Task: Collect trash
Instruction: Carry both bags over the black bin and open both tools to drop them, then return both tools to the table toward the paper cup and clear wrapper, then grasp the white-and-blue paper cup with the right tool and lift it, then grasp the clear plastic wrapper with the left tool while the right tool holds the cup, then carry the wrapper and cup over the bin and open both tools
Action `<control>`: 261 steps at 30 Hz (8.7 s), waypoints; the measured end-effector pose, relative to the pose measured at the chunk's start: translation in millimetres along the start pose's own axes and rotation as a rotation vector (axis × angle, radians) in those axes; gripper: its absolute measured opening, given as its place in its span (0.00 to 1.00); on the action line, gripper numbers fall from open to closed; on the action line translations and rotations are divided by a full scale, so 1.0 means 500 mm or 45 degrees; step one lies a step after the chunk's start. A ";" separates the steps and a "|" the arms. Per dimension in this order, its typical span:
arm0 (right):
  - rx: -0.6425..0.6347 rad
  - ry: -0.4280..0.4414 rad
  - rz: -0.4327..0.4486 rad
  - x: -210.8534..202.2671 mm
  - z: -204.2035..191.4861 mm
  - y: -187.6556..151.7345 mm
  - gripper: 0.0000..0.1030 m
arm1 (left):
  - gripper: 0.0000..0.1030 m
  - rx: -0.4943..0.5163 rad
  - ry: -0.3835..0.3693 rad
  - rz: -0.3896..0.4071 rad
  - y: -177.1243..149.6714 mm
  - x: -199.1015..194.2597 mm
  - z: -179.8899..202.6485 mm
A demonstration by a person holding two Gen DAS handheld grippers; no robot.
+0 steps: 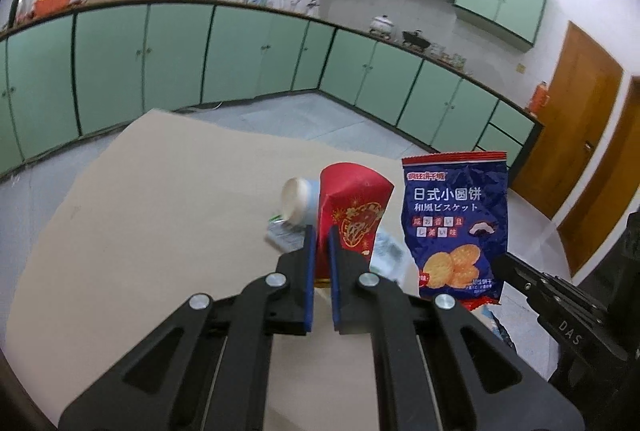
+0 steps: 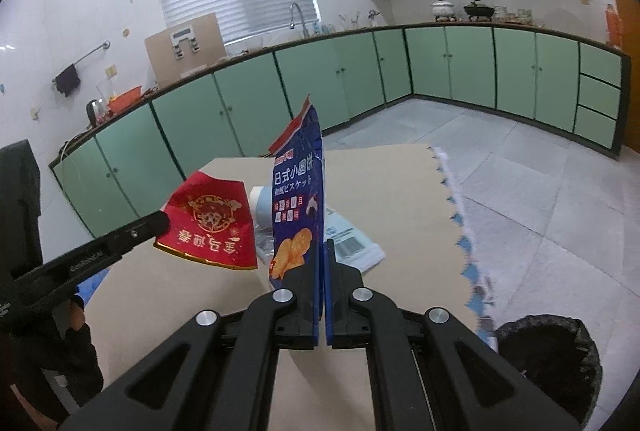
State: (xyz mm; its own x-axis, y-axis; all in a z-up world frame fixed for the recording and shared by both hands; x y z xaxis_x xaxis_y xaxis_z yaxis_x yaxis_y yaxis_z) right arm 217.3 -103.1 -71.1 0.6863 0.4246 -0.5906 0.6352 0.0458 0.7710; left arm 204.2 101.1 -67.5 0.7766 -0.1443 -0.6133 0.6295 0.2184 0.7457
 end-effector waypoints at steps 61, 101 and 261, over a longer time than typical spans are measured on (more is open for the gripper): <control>0.596 -0.629 -0.182 -0.236 0.550 -0.330 0.20 | 0.07 0.619 -0.412 -0.462 -0.303 0.281 0.629; 0.001 -0.159 -0.148 0.212 0.049 0.014 0.80 | 0.56 0.149 0.373 -0.022 -0.025 0.109 -0.065; 0.359 -0.558 0.037 -0.287 0.347 -0.192 0.72 | 0.01 0.481 -0.253 -0.214 -0.207 0.145 0.457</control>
State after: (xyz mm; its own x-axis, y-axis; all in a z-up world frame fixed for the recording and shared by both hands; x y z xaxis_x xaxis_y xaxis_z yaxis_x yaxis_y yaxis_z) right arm 119.1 -325.2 -101.8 0.7508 0.0007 -0.6605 0.6427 -0.2312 0.7304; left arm 201.5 -152.5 -129.9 0.6298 -0.3376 -0.6996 0.6839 -0.1862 0.7055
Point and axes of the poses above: each gripper's, at about its wrist camera, not at the fingertips, and x roughly the way its jaws point, z to its right, y to its top, the point moved 2 cm from there along x, roughly the way its jaws point, and after that the axes turned 6 degrees about -z, right-handed, at the moved point
